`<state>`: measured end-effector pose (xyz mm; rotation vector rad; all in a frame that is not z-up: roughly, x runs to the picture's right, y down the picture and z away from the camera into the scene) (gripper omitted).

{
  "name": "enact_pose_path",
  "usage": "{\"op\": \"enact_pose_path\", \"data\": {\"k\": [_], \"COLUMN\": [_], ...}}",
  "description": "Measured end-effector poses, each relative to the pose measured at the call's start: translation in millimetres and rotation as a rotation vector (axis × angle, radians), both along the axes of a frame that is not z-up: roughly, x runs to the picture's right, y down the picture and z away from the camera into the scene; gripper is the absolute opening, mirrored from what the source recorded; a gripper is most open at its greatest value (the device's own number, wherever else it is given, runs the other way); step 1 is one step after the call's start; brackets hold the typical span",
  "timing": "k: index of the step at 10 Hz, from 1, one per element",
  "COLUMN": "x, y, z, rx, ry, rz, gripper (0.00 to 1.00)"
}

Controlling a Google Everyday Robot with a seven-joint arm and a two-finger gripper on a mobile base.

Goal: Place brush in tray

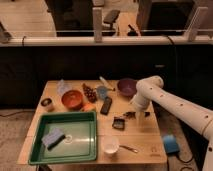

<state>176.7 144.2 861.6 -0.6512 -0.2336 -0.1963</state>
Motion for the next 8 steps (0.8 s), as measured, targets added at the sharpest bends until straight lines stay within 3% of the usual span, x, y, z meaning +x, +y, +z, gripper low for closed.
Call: {"op": "enact_pose_path", "data": {"k": [8], "x": [-6.0], "y": [11.6], "z": [14.6], "rx": [-0.017], "ry": [-0.026], "rz": [-0.036], "gripper": [0.80]}}
